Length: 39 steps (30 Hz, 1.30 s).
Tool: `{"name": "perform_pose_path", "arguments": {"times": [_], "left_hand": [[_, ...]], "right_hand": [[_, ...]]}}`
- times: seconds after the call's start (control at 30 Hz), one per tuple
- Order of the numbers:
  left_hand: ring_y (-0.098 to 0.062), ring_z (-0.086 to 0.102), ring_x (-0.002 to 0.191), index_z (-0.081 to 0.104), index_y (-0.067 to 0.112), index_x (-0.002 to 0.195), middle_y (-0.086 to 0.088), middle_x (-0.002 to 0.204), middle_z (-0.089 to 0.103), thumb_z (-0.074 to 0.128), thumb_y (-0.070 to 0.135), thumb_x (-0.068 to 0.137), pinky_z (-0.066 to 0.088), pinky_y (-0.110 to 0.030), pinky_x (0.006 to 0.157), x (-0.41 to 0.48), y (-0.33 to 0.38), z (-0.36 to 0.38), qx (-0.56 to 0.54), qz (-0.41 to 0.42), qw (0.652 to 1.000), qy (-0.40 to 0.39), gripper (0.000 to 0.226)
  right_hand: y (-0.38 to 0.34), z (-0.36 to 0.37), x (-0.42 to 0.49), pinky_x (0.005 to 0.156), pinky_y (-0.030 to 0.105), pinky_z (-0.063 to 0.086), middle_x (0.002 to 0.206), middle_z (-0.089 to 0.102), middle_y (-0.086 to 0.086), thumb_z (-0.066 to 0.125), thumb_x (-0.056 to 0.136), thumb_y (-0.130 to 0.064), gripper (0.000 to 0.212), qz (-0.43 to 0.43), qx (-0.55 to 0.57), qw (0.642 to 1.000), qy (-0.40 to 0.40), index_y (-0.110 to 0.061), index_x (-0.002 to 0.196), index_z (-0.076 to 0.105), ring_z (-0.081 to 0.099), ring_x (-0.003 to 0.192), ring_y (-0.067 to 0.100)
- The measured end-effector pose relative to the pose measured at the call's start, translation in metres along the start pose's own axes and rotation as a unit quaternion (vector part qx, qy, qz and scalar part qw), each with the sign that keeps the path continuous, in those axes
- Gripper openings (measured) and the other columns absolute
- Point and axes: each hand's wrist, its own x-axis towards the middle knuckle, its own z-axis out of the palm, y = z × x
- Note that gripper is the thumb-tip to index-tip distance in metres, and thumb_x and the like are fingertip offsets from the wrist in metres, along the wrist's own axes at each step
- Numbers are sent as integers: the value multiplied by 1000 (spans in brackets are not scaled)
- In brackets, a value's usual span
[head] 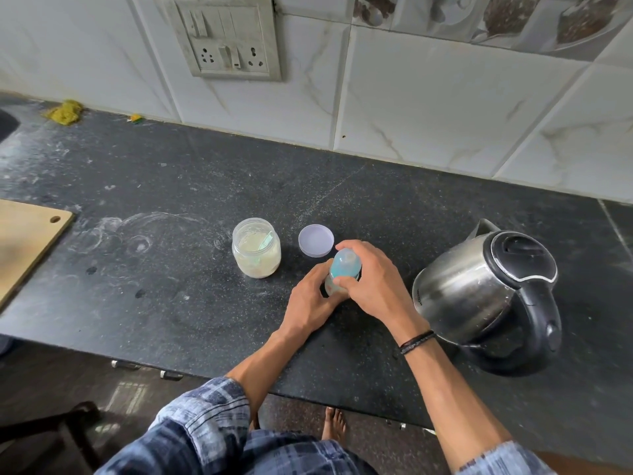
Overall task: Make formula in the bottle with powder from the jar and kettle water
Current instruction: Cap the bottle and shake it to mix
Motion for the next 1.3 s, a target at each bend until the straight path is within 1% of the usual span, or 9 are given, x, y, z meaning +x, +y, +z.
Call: {"name": "perform_pose_path", "arguments": {"times": [0.33, 0.47, 0.57, 0.63, 0.73, 0.87, 1.0, 1.13, 1.3], "left_hand": [[5, 58, 116, 52, 47, 138, 29, 130, 59, 63, 50, 88, 45, -18, 92, 1, -6, 2, 23, 18, 1000, 10, 52], [4, 57, 119, 53, 46, 139, 29, 131, 60, 68, 61, 86, 45, -18, 96, 0, -4, 1, 17, 18, 1000, 4, 57], [4, 57, 118, 55, 42, 140, 25, 131, 61, 75, 55, 85, 40, -11, 94, 0, -4, 0, 13, 11, 1000, 1, 60], [5, 56, 116, 55, 40, 140, 24, 130, 61, 78, 51, 86, 38, -6, 91, 1, -4, 1, 13, 7, 1000, 3, 60], [3, 57, 115, 56, 38, 140, 22, 129, 62, 78, 49, 86, 40, -9, 91, 0, -4, 1, 11, 6, 1000, 4, 59], [4, 58, 114, 56, 37, 140, 23, 129, 62, 73, 54, 86, 40, -10, 91, -1, -2, 1, 8, 5, 1000, 10, 60], [7, 57, 113, 56, 38, 138, 23, 127, 62, 67, 63, 83, 39, -7, 89, -3, -1, 2, 7, 7, 1000, 15, 62], [7, 57, 113, 56, 37, 139, 24, 128, 62, 64, 62, 84, 41, -12, 91, -3, 0, 2, 6, 6, 1000, 20, 61], [4, 57, 117, 56, 37, 141, 22, 131, 62, 66, 62, 82, 44, -17, 94, -3, 1, 1, 5, 3, 1000, 17, 65]], "right_hand": [[-9, 11, -4, 94, 33, 46, 128, 65, -1, 85, 84, -22, 56, 27, -31, 998, 50, -19, 134, 59, 57, 117, 23], [-10, -5, 5, 91, 33, 46, 126, 66, -4, 89, 79, -28, 60, 40, -36, 998, -14, -23, 131, 60, 59, 115, 22], [-10, -19, 9, 87, 27, 42, 129, 63, -7, 89, 81, -29, 64, 20, -50, 997, -60, -29, 137, 59, 61, 115, 18], [-11, -22, 7, 89, 29, 47, 127, 63, -7, 86, 84, -24, 57, 0, -54, 998, -45, -30, 136, 61, 64, 114, 18], [-11, -18, 2, 95, 34, 51, 125, 66, -6, 84, 86, -21, 49, -7, -52, 999, -10, -28, 132, 66, 66, 112, 18], [-8, -10, 0, 89, 25, 44, 124, 66, -7, 85, 86, -19, 50, 9, -38, 999, 19, -29, 132, 68, 65, 112, 16], [-8, -2, 1, 82, 23, 37, 123, 66, -3, 84, 86, -20, 51, 17, -48, 998, 47, -28, 133, 67, 63, 111, 20], [-6, 6, -3, 88, 33, 44, 120, 65, 0, 82, 88, -22, 49, 20, -38, 997, 68, -24, 135, 66, 62, 109, 25], [7, 9, -10, 100, 35, 49, 134, 63, -7, 79, 93, -24, 55, -18, 14, 998, 60, -29, 144, 59, 58, 118, 20]]}}
